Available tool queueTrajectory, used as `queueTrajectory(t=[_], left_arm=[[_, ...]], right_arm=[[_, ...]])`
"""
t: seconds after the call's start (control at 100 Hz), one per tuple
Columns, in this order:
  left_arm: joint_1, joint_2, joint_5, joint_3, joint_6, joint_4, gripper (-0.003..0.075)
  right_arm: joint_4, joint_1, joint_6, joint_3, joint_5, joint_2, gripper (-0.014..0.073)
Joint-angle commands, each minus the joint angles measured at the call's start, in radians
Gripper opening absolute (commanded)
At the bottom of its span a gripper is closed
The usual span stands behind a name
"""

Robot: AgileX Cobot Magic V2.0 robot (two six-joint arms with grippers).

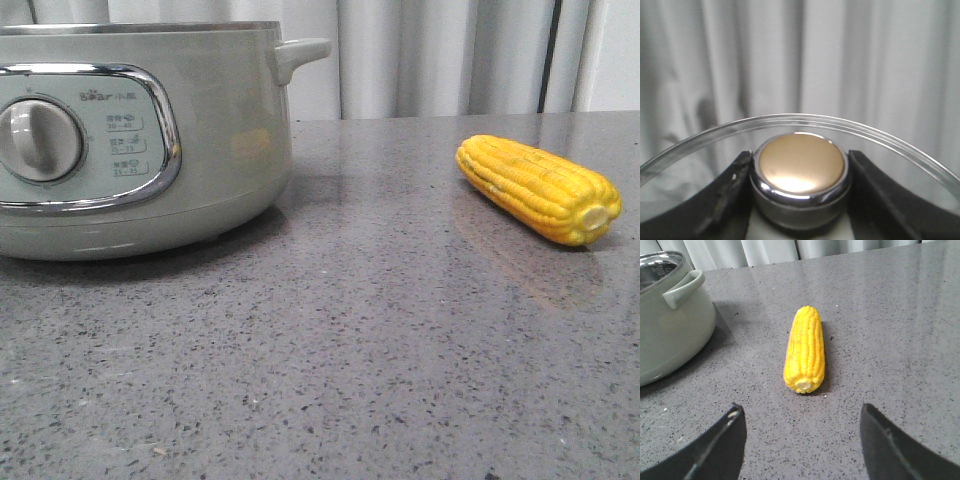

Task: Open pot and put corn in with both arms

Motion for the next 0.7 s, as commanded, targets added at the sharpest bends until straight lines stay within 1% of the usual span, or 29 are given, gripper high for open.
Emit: queueTrajectory(t=[0.0, 0.11, 0.21, 0.32, 0.47, 0.69], left_arm=[[0.130, -0.032, -0.127, -0.002, -0.004, 0.006, 0.0123], [0.275, -0.032, -0.129, 0.046, -0.004, -0.018, 0.0123], [0.347, -0.028, -0.138, 0.090, -0.004, -0.077, 0.0123], [0.399, -0.015, -0.133, 0.136, -0.004, -0.082, 0.0123], [0.400, 0.013, -0.130, 0.210, -0.004, -0.082, 0.0123], [0.348, 0.067, -0.128, 0.336, -0.004, -0.082, 0.0123]], right_arm=[[0.007, -0.006, -0.010, -0.034, -0.066, 0.019, 0.0421], [0.007, -0.006, -0.010, -0.034, -0.075, 0.019, 0.0421], [0.007, -0.006, -0.010, -0.034, -0.077, 0.019, 0.0421], [0.007, -0.004, -0.010, -0.034, -0.077, 0.019, 0.0421], [0.007, 0.000, -0.010, -0.034, -0.077, 0.019, 0.0421], [0.007, 0.000, -0.010, -0.034, -0.077, 0.019, 0.0421]])
